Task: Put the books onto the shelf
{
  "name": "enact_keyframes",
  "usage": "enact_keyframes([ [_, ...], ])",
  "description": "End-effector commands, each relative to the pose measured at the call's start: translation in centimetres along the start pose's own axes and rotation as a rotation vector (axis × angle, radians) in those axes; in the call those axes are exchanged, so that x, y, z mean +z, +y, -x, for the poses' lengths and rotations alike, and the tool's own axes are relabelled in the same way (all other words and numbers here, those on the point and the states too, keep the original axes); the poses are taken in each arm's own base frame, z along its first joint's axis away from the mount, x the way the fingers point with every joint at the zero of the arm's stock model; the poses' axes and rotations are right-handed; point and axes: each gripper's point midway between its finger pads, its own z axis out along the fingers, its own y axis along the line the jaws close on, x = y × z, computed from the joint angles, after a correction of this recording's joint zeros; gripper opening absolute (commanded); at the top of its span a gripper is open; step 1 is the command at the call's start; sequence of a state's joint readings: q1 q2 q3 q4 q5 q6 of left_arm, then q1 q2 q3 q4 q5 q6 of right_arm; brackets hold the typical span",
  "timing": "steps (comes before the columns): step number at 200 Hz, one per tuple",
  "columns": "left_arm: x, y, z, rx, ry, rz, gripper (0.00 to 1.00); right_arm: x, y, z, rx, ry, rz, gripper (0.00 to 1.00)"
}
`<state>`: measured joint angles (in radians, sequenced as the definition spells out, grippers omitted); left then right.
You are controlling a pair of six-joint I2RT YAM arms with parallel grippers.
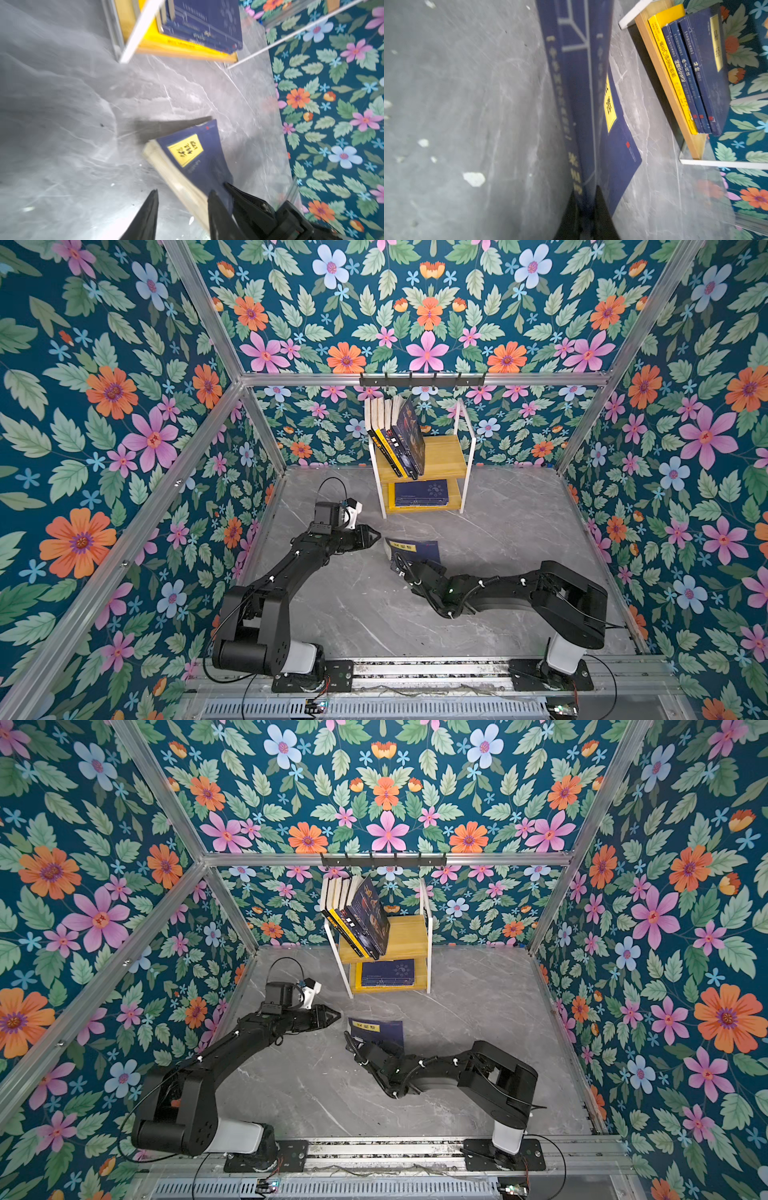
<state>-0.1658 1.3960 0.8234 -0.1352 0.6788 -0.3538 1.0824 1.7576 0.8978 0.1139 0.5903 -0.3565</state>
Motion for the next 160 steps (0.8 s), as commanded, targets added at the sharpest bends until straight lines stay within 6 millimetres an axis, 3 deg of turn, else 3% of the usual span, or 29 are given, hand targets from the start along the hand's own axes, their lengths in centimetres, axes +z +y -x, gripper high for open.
enact_keyframes([
  [1,-1.5,1.2,1.5,0.013,-0.078,0.031,0.48,-0.5,-1.4,0.6,-0.056,-0.012,-0.038,0.00],
  [20,-2.9,2.4,2.3,0.035,-0.125,0.067,0.52,-0.5,-2.5,0.8,-0.102,0.001,-0.037,0.00],
  [60,-5.3,3.9,3.4,0.070,-0.202,0.111,0.62,-1.1,-6.7,2.4,-0.151,-0.022,-0.079,0.00],
  [73,-6.0,4.1,3.8,0.074,-0.221,0.108,0.65,-2.0,-9.2,3.4,-0.156,-0.040,-0.111,0.00],
  [94,-7.1,4.5,4.5,0.073,-0.253,0.115,0.70,-2.0,-11.5,4.1,-0.206,-0.047,-0.142,0.00],
  [134,-7.6,4.1,5.1,0.119,-0.254,0.104,0.73,-1.4,-17.2,5.3,-0.231,-0.048,-0.276,0.00],
  [137,-7.6,4.1,5.1,0.119,-0.254,0.104,0.73,-0.3,-16.6,4.9,-0.247,-0.028,-0.264,0.00],
  [160,-7.8,4.0,5.2,0.120,-0.257,0.100,0.74,0.9,-18.6,5.4,-0.285,-0.013,-0.316,0.00],
])
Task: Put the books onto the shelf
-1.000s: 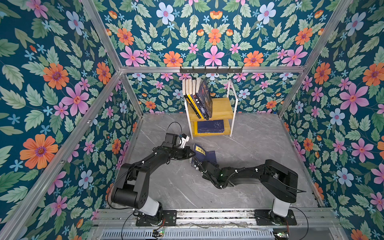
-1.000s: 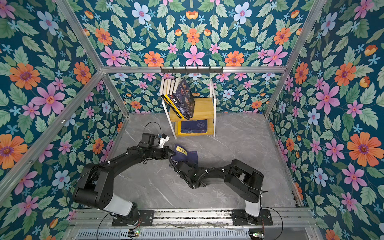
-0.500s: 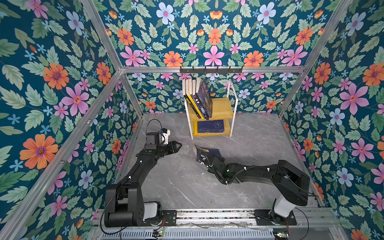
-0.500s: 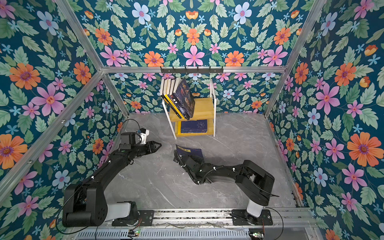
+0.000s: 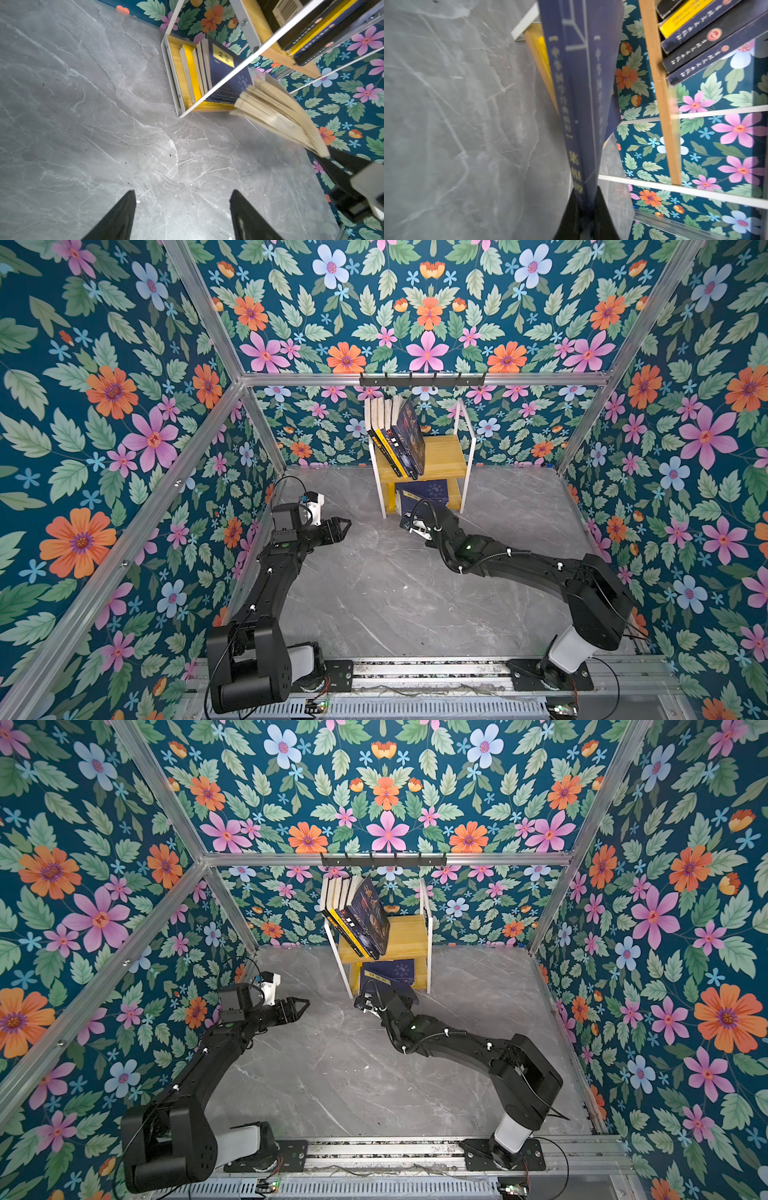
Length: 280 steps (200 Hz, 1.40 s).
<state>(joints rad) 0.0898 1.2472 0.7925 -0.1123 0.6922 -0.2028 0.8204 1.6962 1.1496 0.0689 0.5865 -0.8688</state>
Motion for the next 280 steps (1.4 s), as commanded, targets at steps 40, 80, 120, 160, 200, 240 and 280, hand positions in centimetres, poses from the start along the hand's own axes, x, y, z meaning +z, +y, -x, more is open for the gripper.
enact_keyframes([
  [40,-0.3,-0.4,0.4,0.016,-0.006,-0.026,0.74,3.8,-5.1,1.2,-0.038,-0.004,-0.177,0.00],
  [80,-0.3,-0.2,0.5,0.015,-0.005,-0.025,0.75,6.4,-5.3,1.0,-0.041,-0.001,-0.213,0.00],
  [120,-0.3,-0.2,0.4,0.028,-0.003,-0.023,0.77,8.5,-2.4,0.6,-0.051,0.000,-0.137,0.00],
  [160,-0.2,0.0,0.4,0.028,-0.001,-0.022,0.77,10.0,2.5,-1.0,-0.086,0.050,0.065,0.05],
  [200,-0.2,-0.2,0.6,0.019,0.004,-0.032,0.77,9.8,4.1,-1.3,-0.089,0.054,0.175,0.49],
  [240,-0.2,-0.1,0.5,0.015,0.003,-0.030,0.77,10.2,3.1,-1.7,-0.075,0.063,0.211,0.46],
  [280,-0.2,-0.1,0.5,0.016,0.005,-0.027,0.77,11.2,1.6,-1.4,-0.043,0.050,0.211,0.46],
])
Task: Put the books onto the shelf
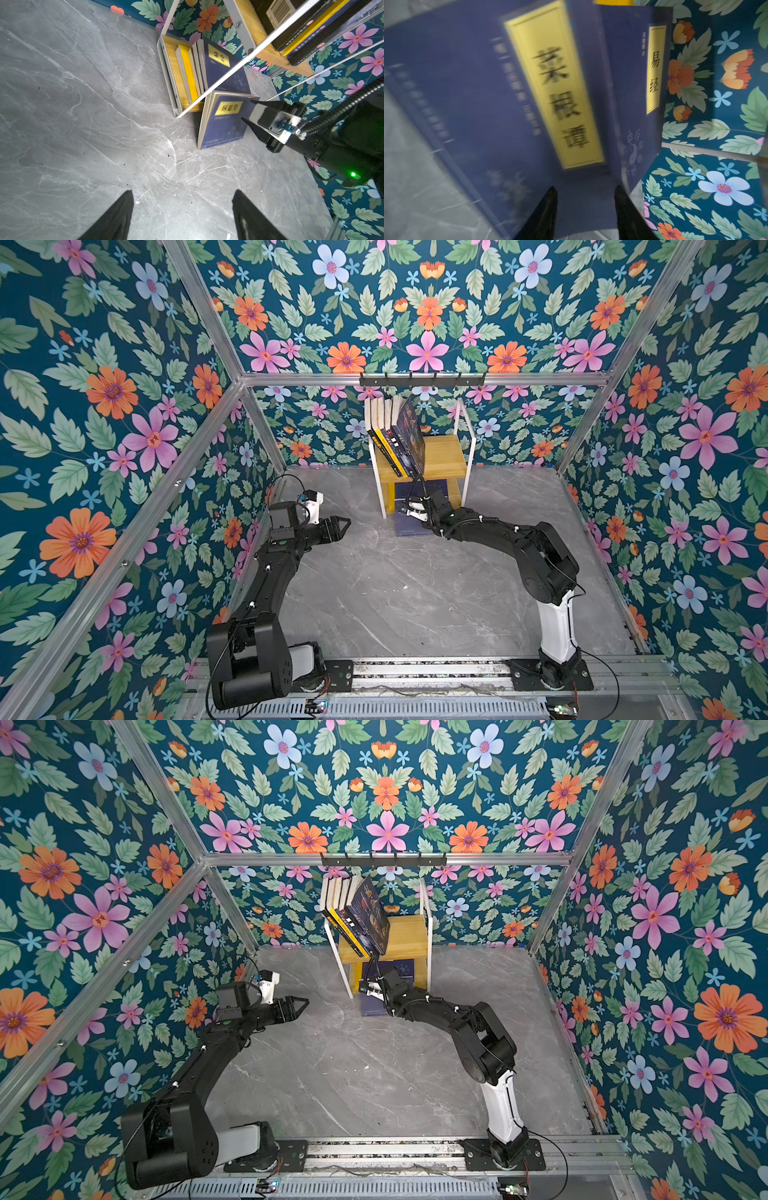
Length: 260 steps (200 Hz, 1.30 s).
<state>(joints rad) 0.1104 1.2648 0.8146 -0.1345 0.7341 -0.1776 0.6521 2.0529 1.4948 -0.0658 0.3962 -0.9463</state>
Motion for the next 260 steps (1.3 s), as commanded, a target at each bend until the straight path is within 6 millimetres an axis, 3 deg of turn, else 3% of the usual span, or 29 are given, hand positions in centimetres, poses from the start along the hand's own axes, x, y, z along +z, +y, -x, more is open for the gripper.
enact_keyframes([
  [1,-0.1,-0.1,0.2,0.012,-0.007,-0.003,0.77,0.4,0.2,0.4,0.010,-0.021,0.041,0.46],
  [29,-0.2,-0.2,0.3,0.014,-0.008,-0.007,0.77,-1.4,0.7,0.6,0.042,-0.044,0.079,0.49],
  [71,1.3,-0.1,-2.1,-0.043,0.021,-0.040,0.84,-7.2,1.5,-0.6,0.404,-0.065,0.251,0.61],
  [83,2.4,-1.1,-3.5,-0.082,0.043,-0.087,0.90,-8.4,2.1,-1.3,0.546,-0.062,0.305,0.67],
  [90,3.1,-2.2,-4.2,-0.088,0.058,-0.132,0.99,-8.9,2.5,-1.7,0.632,-0.053,0.337,0.68],
  [101,4.3,-3.8,-5.2,-0.089,0.076,-0.192,1.00,-9.1,3.3,-2.6,0.777,-0.034,0.383,0.73],
  [126,7.0,-4.2,-6.1,-0.128,0.064,-0.167,1.00,-7.8,4.7,-4.6,1.095,0.029,0.476,0.84],
  [143,8.9,-4.2,-6.0,-0.149,0.036,-0.132,1.00,-6.4,5.7,-5.9,1.248,0.084,0.495,0.86],
  [172,12.1,-6.8,-5.8,-0.116,-0.021,-0.158,1.00,-4.2,7.1,-7.3,1.481,0.097,0.565,0.86],
  [186,13.6,-7.5,-6.9,-0.108,-0.009,-0.155,1.00,-3.5,7.5,-7.7,1.538,0.105,0.596,0.85],
  [211,15.4,-6.0,-9.5,-0.211,0.036,-0.086,0.99,-2.1,9.0,-7.3,1.589,0.104,0.656,0.83],
  [229,16.7,-6.2,-11.2,-0.232,0.103,-0.096,0.96,-1.6,10.3,-6.9,1.613,0.109,0.703,0.80],
  [260,17.5,-7.2,-13.1,-0.319,0.187,-0.127,0.87,-1.6,11.7,-5.5,1.600,0.101,0.757,0.77],
])
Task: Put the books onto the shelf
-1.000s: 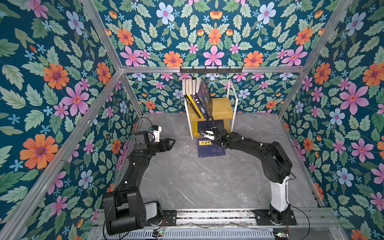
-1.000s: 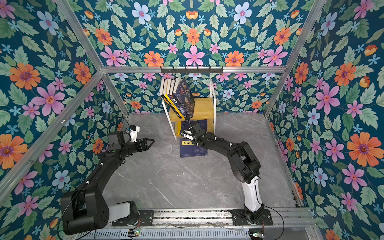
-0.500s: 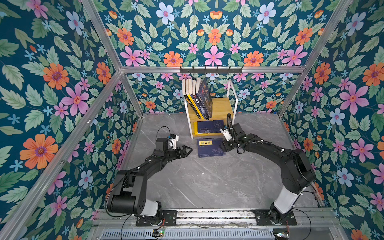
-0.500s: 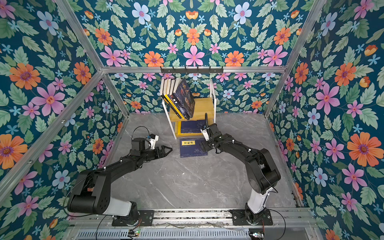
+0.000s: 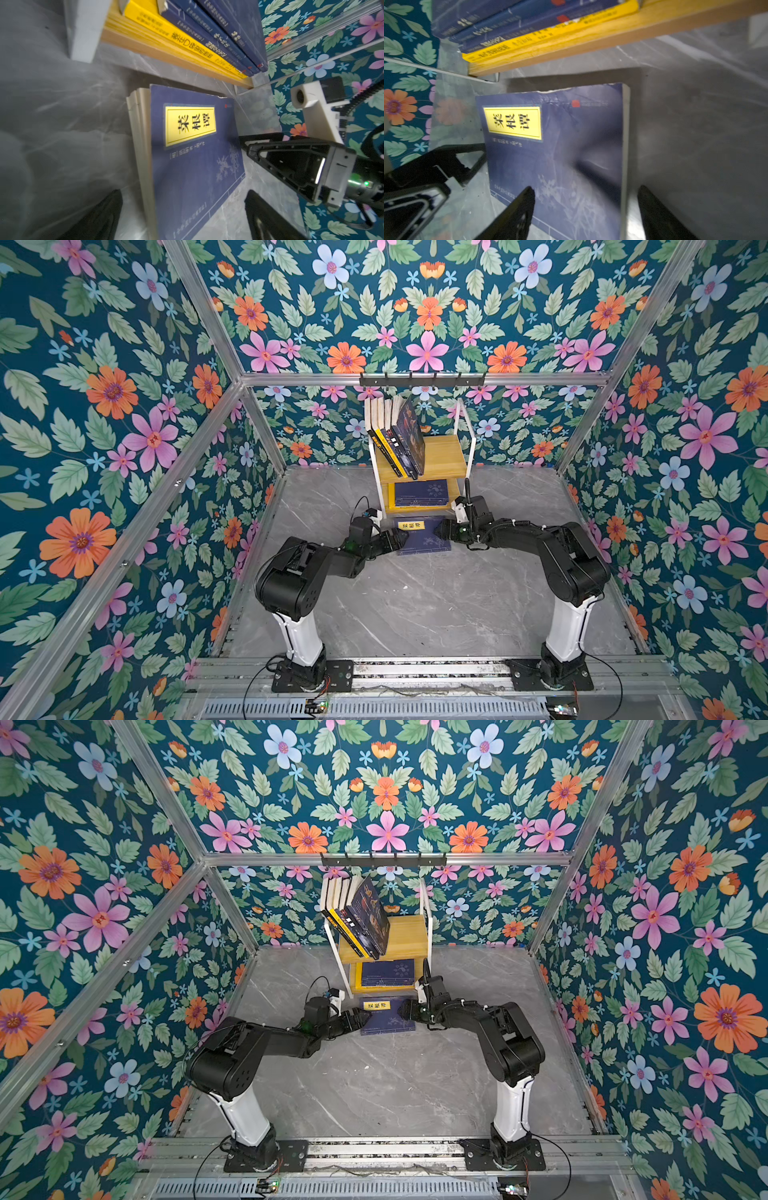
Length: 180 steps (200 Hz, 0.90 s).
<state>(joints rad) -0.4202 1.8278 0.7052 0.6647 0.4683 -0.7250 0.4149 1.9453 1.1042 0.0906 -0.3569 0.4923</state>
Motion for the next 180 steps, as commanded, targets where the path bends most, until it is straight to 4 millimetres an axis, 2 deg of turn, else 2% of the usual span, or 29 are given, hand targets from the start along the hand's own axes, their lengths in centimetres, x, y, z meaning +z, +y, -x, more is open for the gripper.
enact_keyframes([
  [1,0.4,0.1,-1.6,-0.102,0.063,0.004,0.87,0.9,0.1,-2.7,0.075,0.095,0.017,0.76],
  [26,0.1,-1.5,-1.1,-0.117,0.063,-0.027,0.74,0.9,0.4,-3.2,0.082,0.091,0.033,0.75],
  [66,-0.9,-3.8,0.6,-0.122,0.044,-0.056,0.44,0.0,0.5,-3.9,0.071,0.099,0.035,0.75],
  [101,-2.0,-4.9,0.9,-0.084,0.073,-0.047,0.00,-2.9,0.5,-3.7,0.003,0.056,-0.016,0.78],
  [126,-2.7,-5.8,0.9,-0.057,0.085,-0.067,0.00,-5.9,0.4,-3.9,-0.064,0.011,-0.068,0.84],
  [130,-2.8,-6.0,1.0,-0.051,0.086,-0.069,0.00,-7.0,0.8,-3.4,-0.084,-0.021,-0.076,0.85],
  [152,-3.3,-6.8,1.1,-0.027,0.108,-0.077,0.00,-9.9,1.5,-3.9,-0.233,-0.077,-0.163,0.88],
  [180,-3.9,-8.2,1.3,-0.058,0.141,-0.105,0.00,-11.7,5.2,-4.7,-0.506,-0.144,-0.242,0.89],
])
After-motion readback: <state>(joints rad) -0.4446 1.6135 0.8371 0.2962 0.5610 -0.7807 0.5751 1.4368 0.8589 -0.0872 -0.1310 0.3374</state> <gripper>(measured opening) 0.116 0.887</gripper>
